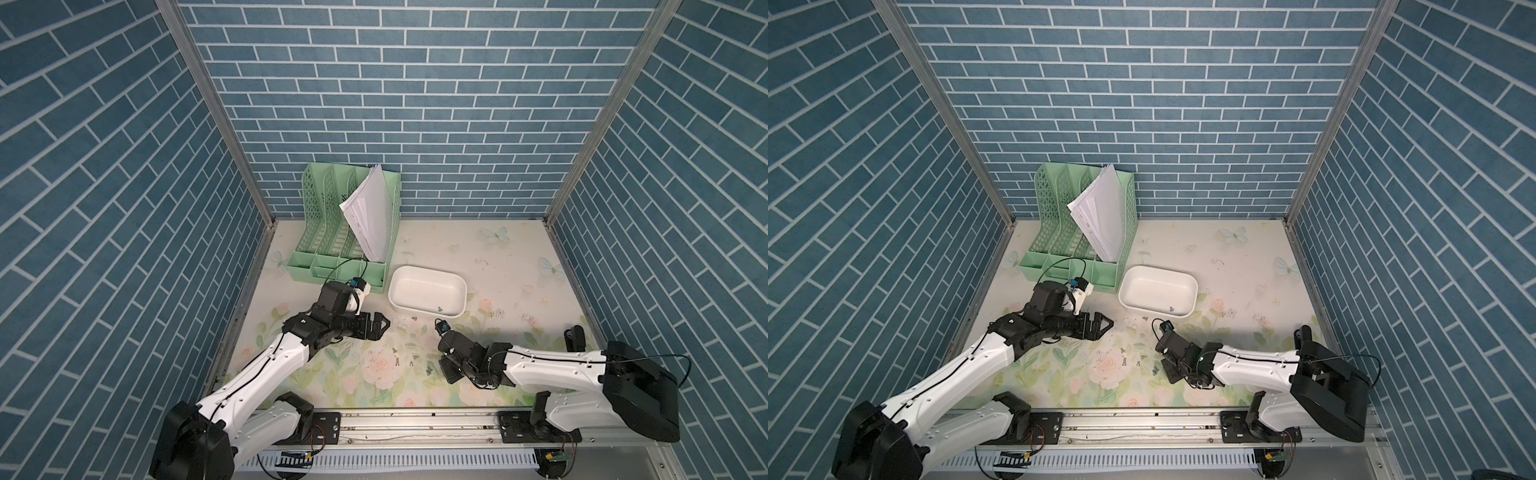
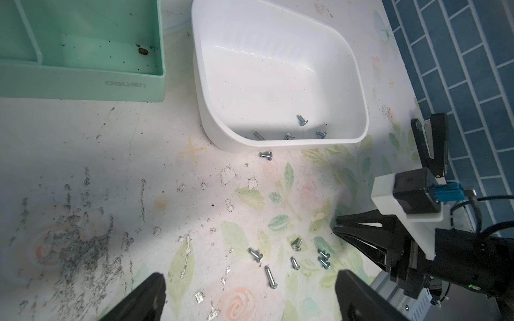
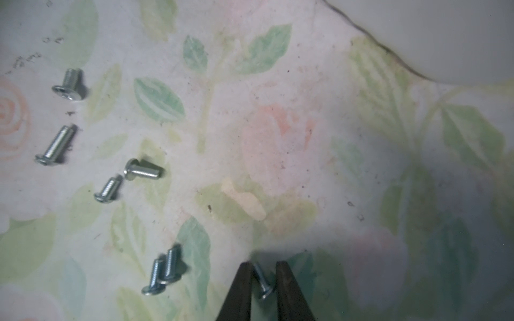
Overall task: Put the screws on the desktop into the storage box
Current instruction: Pick up the screw from the center of the board.
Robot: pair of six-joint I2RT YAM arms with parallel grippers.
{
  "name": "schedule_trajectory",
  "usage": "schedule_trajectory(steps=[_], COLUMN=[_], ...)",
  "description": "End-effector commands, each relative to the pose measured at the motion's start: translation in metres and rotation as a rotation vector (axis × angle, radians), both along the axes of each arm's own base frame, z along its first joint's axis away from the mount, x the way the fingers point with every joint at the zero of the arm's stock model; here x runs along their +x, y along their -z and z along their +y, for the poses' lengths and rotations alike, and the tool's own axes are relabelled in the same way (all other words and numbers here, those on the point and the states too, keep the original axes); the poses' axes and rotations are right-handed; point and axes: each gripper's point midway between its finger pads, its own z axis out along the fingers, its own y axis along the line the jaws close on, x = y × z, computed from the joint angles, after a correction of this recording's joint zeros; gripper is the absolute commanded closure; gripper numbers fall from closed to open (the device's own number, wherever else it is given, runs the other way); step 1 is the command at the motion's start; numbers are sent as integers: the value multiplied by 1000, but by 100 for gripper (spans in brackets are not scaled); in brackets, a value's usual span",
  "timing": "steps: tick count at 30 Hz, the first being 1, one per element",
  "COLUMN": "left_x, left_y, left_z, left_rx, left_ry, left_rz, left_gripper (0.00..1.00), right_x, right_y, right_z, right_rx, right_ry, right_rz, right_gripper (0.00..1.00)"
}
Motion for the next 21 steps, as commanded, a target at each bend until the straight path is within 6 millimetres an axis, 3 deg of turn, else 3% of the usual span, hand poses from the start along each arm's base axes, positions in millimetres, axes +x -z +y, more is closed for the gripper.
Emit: schedule_trajectory(steps=[1, 13, 21], left_x=[1, 1, 0], left_y=[2, 2, 3], left_z=[2, 2, 2], left_rx=[3, 2, 2], left_ry=[-6, -7, -5], left_rz=[1, -3, 3], left_gripper=[0, 0, 0], right_x=[-11, -6, 4], right_y=[11, -1, -24], right_z=[-15, -13, -8], right_rx=[-54, -49, -36], right_ry=[10, 13, 8], right_rz=[44, 17, -32], right_gripper=[82, 87, 87])
